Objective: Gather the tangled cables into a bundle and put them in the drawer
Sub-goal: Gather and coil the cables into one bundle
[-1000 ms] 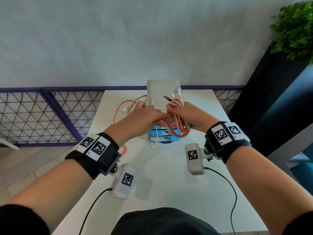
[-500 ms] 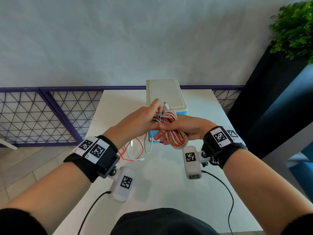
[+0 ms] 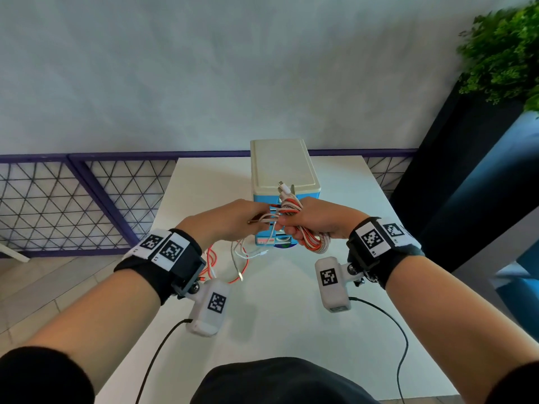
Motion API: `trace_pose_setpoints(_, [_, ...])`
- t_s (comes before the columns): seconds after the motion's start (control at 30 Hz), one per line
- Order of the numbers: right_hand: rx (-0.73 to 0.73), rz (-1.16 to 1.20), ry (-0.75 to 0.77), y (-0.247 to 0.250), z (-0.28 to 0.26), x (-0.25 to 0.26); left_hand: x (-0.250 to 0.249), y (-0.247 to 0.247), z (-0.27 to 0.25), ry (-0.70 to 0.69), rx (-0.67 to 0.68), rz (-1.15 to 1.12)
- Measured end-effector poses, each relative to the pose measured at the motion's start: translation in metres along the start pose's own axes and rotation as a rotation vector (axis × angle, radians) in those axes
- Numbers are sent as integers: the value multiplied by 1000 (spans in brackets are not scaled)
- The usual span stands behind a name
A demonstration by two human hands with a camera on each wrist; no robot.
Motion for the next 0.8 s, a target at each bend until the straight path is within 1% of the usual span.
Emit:
trace_pose_setpoints(0.1, [-18,73,4,5,-2,-4,17,-5,-5,63,58,64])
trace_pose_setpoints(0.17, [-32,141,-6,12,-6,-9,33,-9,-12,120,55,12])
trace_pose_setpoints(0.23, [-58,184,-10,17,-10,-13,41,-10,-16,146,33,-74])
trace_pose_setpoints(0.33, [-91,231,-7,18,-11,-15,34,-11,-17,140,13,-230])
trace_pose_setpoints(0.4, [-92,260,10,18,-11,-15,29,-11,-18,123,29,-346])
trace_pose_setpoints(0.47, [-84,275,18,19,-11,-16,30,-11,-20,97,53,-398])
trace_pose_setpoints(0.53, [-63,265,19,17,-11,-16,30,-10,-21,85,32,-453])
trace_pose_setpoints(0.6, [-35,251,20,14,-10,-14,28,-9,-18,116,-26,-625])
trace_pose_setpoints(0.67, [-12,249,26,11,-10,-11,20,-11,-15,169,-40,-828])
trace_pose_setpoints(0.73, [-1,239,31,10,-10,-8,16,-14,-12,183,-2,-990])
trace_pose_setpoints(0.8, [-1,219,38,11,-11,-7,17,-17,-14,204,75,-1126])
Point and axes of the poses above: each hand's wrist, its own z-axis towards the middle knuckle, its own y-axis out of the back of the hand, x = y × z, the point moved 3 cm from there along z, towards the middle knuckle, and after that the axes turned 3 degrees about z, right-handed, at the moved point
